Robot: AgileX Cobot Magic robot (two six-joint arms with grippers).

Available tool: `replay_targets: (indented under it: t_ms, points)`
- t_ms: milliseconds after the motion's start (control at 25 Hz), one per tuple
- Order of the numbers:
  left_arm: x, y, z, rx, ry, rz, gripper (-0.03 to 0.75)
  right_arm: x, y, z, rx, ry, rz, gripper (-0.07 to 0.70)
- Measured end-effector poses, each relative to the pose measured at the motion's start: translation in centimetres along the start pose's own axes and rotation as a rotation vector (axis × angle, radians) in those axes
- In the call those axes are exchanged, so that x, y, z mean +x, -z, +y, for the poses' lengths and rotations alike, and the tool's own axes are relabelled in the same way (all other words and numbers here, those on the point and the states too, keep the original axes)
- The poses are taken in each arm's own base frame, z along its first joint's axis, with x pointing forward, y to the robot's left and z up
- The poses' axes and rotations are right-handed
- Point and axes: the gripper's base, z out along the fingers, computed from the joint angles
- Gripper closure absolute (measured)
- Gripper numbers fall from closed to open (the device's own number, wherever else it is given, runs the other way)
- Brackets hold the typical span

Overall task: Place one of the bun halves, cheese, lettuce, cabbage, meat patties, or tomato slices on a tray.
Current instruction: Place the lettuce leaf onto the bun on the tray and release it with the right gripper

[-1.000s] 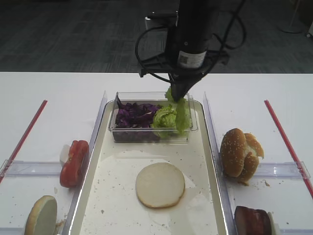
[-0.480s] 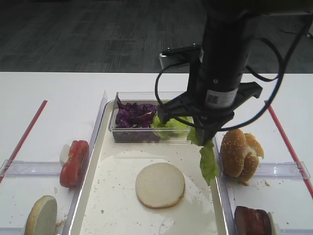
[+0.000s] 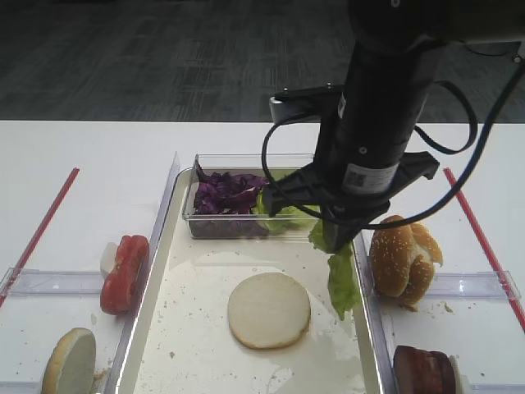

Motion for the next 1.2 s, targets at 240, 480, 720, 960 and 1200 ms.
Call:
replay_targets:
  t_ms: [240, 480, 720, 960, 1200]
  points:
    - [0.0, 0.0, 0.0, 0.000, 0.000, 0.000, 0.170, -0.1, 0.0, 1.1, -0.062, 0.015, -0.023, 0.584]
    - [0.0, 0.0, 0.0, 0.000, 0.000, 0.000, 0.170, 0.7, -0.4, 4.1, -0.092, 0.100, -0.026, 0.584]
    - [0.0, 0.0, 0.0, 0.000, 0.000, 0.000, 0.170, 0.9, -2.2, 6.3, -0.115, 0.143, 0.000, 0.584]
    - [0.0, 0.0, 0.0, 0.000, 0.000, 0.000, 0.170, 0.4, -3.7, 6.4, -0.106, 0.145, 0.007, 0.584]
    - [0.0, 0.0, 0.0, 0.000, 0.000, 0.000, 0.170, -0.6, -3.2, 5.8, -0.090, 0.139, -0.039, 0.584]
